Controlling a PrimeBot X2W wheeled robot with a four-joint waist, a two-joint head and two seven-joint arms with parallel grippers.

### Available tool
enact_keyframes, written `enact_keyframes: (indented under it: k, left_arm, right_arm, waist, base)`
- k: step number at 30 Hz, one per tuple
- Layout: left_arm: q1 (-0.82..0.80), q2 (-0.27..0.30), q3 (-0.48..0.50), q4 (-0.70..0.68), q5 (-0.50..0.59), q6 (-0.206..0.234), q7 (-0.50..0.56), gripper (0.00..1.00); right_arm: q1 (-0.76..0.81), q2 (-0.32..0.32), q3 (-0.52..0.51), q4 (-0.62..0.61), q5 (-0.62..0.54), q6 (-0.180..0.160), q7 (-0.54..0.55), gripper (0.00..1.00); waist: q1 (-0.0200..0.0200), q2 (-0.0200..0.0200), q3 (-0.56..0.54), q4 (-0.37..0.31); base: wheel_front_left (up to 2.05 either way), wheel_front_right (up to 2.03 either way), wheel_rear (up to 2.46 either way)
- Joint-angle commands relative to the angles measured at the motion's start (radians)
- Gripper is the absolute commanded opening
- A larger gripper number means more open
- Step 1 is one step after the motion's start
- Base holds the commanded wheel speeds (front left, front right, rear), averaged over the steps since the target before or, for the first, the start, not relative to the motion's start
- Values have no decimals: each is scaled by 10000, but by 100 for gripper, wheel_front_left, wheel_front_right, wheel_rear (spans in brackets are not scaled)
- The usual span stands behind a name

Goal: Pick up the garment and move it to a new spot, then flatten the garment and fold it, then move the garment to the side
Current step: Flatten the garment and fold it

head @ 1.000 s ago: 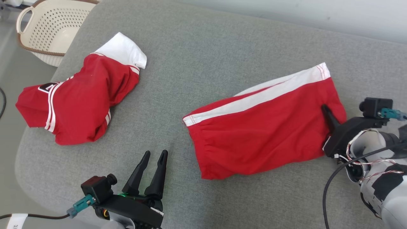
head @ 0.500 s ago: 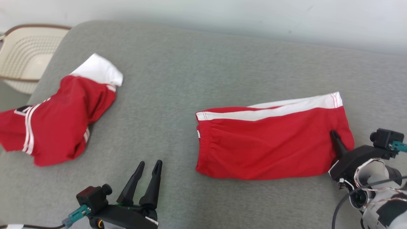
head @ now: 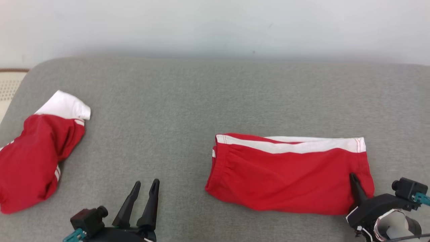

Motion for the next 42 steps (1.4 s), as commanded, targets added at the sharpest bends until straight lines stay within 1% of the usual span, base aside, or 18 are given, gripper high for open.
enact_keyframes:
  k: [1, 5, 9, 12, 15, 18, 24, 26, 27, 32, 36, 38, 39, 40, 41, 42]
  left_arm:
    - [172, 51, 64, -4, 77, 0, -9, 100]
    - [307, -9, 169, -26, 179, 0, -9, 100]
    - [468, -54, 237, -40, 269, 0, -9, 100]
    - [468, -92, 264, -32, 273, 0, -9, 100]
    - [579, -111, 260, -13, 253, 0, -9, 100]
    - [651, -124, 252, 30, 238, 0, -9, 100]
    - [556, -193, 159, 68, 206, 0, -9, 100]
    - [531, -215, 99, 68, 193, 0, -9, 100]
    - [530, -238, 76, 56, 140, 0, -9, 100]
    - [503, -269, -23, 40, 65, 0, -9, 100]
    - [470, -290, -29, 50, -3, 0, -9, 100]
    - [468, -292, -28, 47, -17, 0, -9, 100]
    - [475, -291, -22, 40, -19, 0, -9, 100]
    - [488, -294, -3, 40, -31, 0, -9, 100]
    - [498, -291, 16, 39, -29, 0, -9, 100]
    - [504, -292, 40, 30, -18, 0, -9, 100]
  right_arm:
    - [143, 48, -77, -51, -85, -8, -48, 0]
    - [434, 221, -760, -346, -810, -8, -48, 0]
    - [590, 357, -1361, -1109, -1849, -8, -47, 0]
    - [616, 459, -1538, -1874, -2556, -4, -47, 0]
    - [697, 545, -1310, -2529, -3066, -4, -48, 0]
    - [589, 597, -812, -2978, -3402, -5, -48, 0]
    - [74, 772, 866, -3369, -3462, -5, 215, 0]
    - [-124, 881, 1358, -3341, -3382, -4, 315, 0]
    - [-401, 1029, 1783, -3252, -3312, -5, 361, 0]
    - [-974, 1391, 2757, -2925, -3084, -5, 418, 0]
    - [-1266, 1403, 3460, -2657, -2833, -4, 478, 0]
    - [-1317, 1389, 3583, -2586, -2760, -5, 486, 0]
    - [-1346, 1381, 3686, -2480, -2661, -5, 485, 28]
    - [-1376, 1374, 3756, -2376, -2617, -5, 446, 60]
    - [-1421, 1389, 3801, -2325, -2541, -4, 378, 100]
    - [-1468, 1416, 3812, -2298, -2445, -5, 318, 100]
  waist:
    - [1, 1, -262, -263]
    - [1, 1, -376, -328]
    - [1, 1, -412, -276]
    - [1, 1, -403, -184]
    - [1, 1, -425, -95]
    - [1, 1, -466, -4]
    - [1, 1, -497, 264]
    - [1, 1, -496, 360]
    - [1, 1, -484, 471]
    - [1, 1, -419, 797]
    - [1, 1, -355, 1014]
    - [1, 1, -341, 1052]
    - [1, 1, -333, 1079]
    - [1, 1, -322, 1105]
    - [1, 1, -311, 1120]
    - [1, 1, -300, 1127]
  base:
    - [0, 0, 0]
    - [0, 0, 0]
    - [0, 0, 0]
    - [0, 0, 0]
    - [0, 0, 0]
    - [0, 0, 0]
    - [0, 0, 0]
    - [0, 0, 0]
    - [0, 0, 0]
    - [0, 0, 0]
    - [0, 0, 0]
    - [0, 0, 0]
    - [0, 0, 0]
    - [0, 0, 0]
    - [0, 0, 0]
    - [0, 0, 0]
